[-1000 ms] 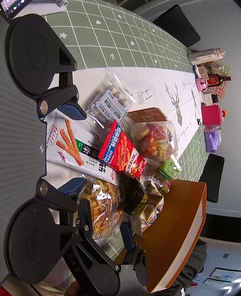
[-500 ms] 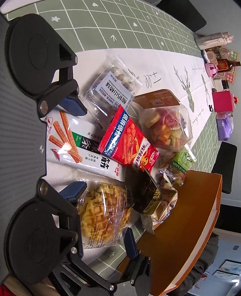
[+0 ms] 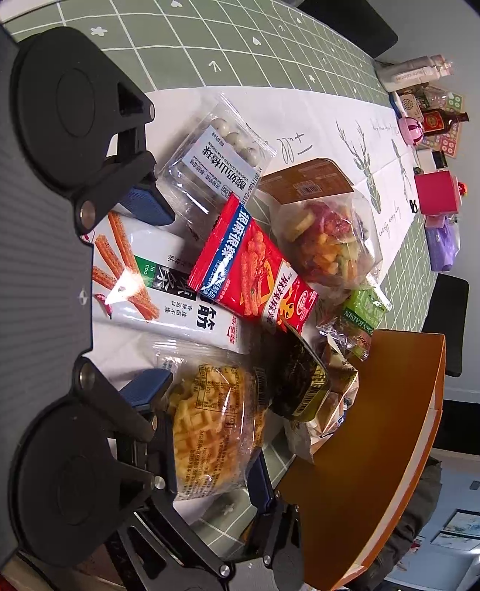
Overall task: Organize snacks
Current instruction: 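Grasp the waffle bag with the right gripper while the left gripper approaches the white spicy-strip packet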
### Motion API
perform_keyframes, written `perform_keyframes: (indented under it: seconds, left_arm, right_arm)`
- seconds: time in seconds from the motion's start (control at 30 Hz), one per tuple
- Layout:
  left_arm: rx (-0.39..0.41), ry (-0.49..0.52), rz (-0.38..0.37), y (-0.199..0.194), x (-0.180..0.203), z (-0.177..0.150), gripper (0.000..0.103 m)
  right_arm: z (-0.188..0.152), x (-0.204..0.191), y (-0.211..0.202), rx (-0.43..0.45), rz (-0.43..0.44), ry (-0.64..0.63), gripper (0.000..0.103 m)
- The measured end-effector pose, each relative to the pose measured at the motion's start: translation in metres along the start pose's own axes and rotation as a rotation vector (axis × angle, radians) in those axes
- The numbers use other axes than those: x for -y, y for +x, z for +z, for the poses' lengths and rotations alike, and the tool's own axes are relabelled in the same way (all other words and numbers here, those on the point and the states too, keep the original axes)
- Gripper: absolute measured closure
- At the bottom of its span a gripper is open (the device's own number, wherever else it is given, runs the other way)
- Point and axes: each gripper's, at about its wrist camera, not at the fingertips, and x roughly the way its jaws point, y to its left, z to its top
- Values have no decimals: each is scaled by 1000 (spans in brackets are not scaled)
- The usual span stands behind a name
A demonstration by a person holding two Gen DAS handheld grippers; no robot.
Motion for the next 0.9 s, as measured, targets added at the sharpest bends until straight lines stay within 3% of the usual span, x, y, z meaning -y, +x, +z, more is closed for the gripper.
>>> perform_keyframes:
  seconds: [0.53, 0.9]
  left_arm:
    - [-161, -34, 27, 2, -4, 13, 0]
    - [-172, -37, 21, 8, -2, 21, 0]
  right_arm:
    - [-9, 12, -10, -20, -18, 36, 19]
    - [-12, 17, -12, -16, -16, 51, 15]
